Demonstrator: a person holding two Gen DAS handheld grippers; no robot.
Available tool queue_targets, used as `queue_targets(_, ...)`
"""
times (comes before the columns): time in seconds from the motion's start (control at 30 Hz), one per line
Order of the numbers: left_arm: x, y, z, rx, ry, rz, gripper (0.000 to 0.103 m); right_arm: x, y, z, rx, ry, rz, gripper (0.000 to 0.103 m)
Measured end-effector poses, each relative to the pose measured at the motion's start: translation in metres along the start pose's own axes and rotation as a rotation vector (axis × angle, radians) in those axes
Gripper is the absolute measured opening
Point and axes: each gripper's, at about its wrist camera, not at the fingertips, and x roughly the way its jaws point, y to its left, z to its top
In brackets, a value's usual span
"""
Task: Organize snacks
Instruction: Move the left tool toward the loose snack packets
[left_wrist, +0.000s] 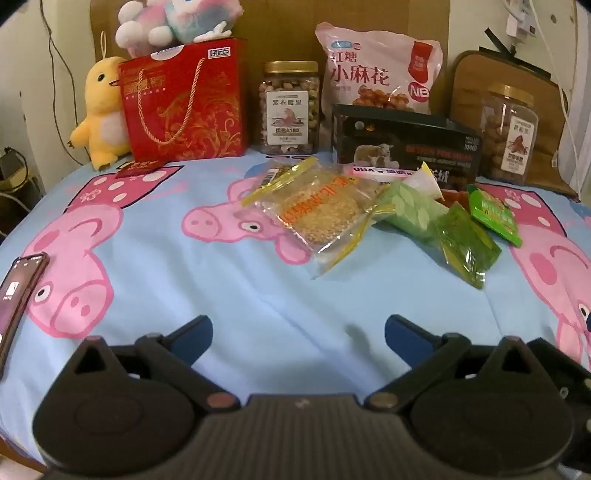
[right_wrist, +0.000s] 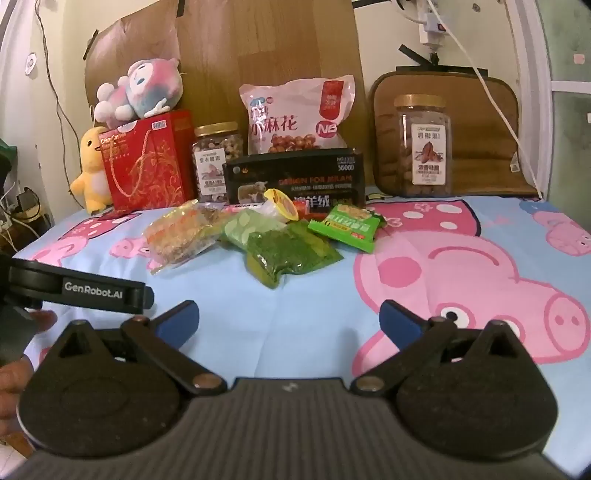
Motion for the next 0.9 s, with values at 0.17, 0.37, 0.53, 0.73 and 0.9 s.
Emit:
queue_targets(0.17,-0.006,0.009,0.002,-0.029,-0.025,-0.037,0.103,0.0,-0.005,0.003,0.025,0.002,0.007,0.103)
queue_targets(0.37,-0.012,0.017,0.001,-0.048,-0.067,-0.049,0.103,0.007,-0.021,0.044,0.026,-0.019,0.041,0.103)
queue_targets(0.53,-0.021,0.036,-0.002,-0.052,-0.14,0.007,0.092,-0.011,-0.034,0.087,0.086,-0.178,0.13,0.103)
queue_targets(0.73,-0.029,0.077,0.004,-0.092,-0.194,-0.046,0.08,0.013,-0.026,0.08,0.085,-0.093,0.243,0.043)
queue_targets(0.9,-0.024,0.106,0.037,-0.143,-0.22,-0.133,0.074,0.044,0.001,0.056,0.089,0.071,0.352,0.027)
